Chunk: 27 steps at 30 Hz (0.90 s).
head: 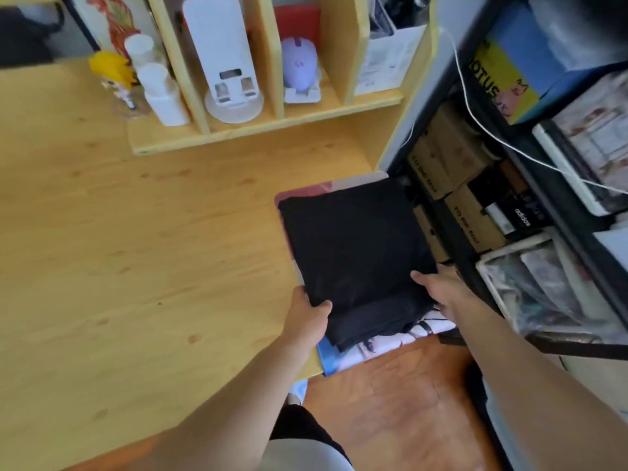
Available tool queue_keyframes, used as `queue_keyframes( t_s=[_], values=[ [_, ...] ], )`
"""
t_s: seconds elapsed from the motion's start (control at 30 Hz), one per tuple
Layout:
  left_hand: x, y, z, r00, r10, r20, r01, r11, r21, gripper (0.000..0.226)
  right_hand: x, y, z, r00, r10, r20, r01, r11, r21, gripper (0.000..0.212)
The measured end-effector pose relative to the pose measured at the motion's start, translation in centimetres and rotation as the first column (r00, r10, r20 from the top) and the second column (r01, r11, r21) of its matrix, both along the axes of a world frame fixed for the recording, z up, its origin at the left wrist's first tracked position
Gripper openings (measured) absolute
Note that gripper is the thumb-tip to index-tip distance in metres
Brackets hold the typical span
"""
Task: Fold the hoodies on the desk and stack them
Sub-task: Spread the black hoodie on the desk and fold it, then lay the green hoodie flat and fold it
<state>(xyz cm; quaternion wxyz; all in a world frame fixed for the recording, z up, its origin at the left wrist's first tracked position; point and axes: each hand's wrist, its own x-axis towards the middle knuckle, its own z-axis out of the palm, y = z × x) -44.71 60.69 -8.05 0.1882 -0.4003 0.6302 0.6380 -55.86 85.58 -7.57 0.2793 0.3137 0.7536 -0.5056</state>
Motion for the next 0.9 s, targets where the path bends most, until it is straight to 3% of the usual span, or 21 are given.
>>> queue_keyframes(
  t_s=[0.13,0.23,0.3,0.37,0.43,0.5,0.53,0.6,0.67,0.7,0.77,0.8,0.83,0.9],
  values=[
    [0.3,0.4,0.3,0.997,-0.047,-0.063,0.042,0.996,-0.078,0.042,1.0,0.5,-0.2,0.996,-0.052,-0.067,0.049,0.998,-0.045,0.037],
    [1.3,0.0,0.2,0.982,-0.18,-0.054,0.167,0.967,-0.193,0.051,1.9,0.6,-0.9,0.995,0.096,-0.034,-0.085,0.966,0.246,0.06],
    [1.8,-0.9,0.3,0.946,-0.32,-0.055,0.296,0.919,-0.262,0.054,2.5,-0.9,0.2,0.971,0.232,-0.058,-0.168,0.836,0.522,0.056],
    [2.2,-2.3,0.7,0.874,-0.486,-0.03,0.465,0.852,-0.241,0.054,3.4,-3.3,1.5,0.833,0.479,-0.277,-0.109,0.633,0.767,0.053],
    [2.9,-4.1,1.2,0.769,-0.636,0.063,0.632,0.744,-0.216,0.06,4.0,-7.2,2.3,0.593,0.684,-0.424,-0.095,0.583,0.807,0.057],
    [4.2,-6.8,1.3,0.703,-0.694,0.158,0.707,0.657,-0.262,0.064,4.8,-11.7,2.4,0.453,0.81,-0.373,-0.294,0.531,0.795,0.062],
    [5.1,-8.3,1.5,0.712,-0.679,0.181,0.699,0.659,-0.278,0.061,5.4,-13.5,2.0,0.402,0.869,-0.288,-0.407,0.452,0.794,0.064],
    [7.4,-12.0,2.0,0.78,-0.595,0.195,0.625,0.73,-0.277,0.052,6.2,-15.5,0.4,0.304,0.95,-0.076,-0.573,0.246,0.782,0.072],
    [10.8,-15.9,2.5,0.855,-0.467,0.227,0.515,0.819,-0.253,0.043,6.7,-15.9,-1.1,0.324,0.943,0.07,-0.627,0.159,0.763,0.077],
    [12.7,-17.9,2.7,0.889,-0.386,0.245,0.442,0.862,-0.247,0.039,6.9,-16.6,-1.4,0.397,0.914,0.079,-0.626,0.207,0.752,0.077],
    [17.0,-21.6,3.2,0.95,-0.172,0.26,0.237,0.94,-0.245,0.032,8.5,-19.2,-0.1,0.606,0.795,-0.035,-0.548,0.449,0.706,0.073],
    [19.1,-23.1,3.5,0.964,-0.048,0.262,0.114,0.963,-0.244,0.028,9.8,-21.2,0.8,0.665,0.735,-0.134,-0.472,0.552,0.687,0.069],
    [21.1,-24.4,3.9,0.962,0.069,0.264,-0.002,0.969,-0.246,0.026,11.1,-23.5,1.4,0.661,0.717,-0.22,-0.425,0.6,0.678,0.065],
    [23.9,-26.0,4.6,0.935,0.252,0.251,-0.195,0.953,-0.232,0.025,13.9,-27.9,2.7,0.511,0.807,-0.297,-0.503,0.56,0.658,0.06]
  ],
)
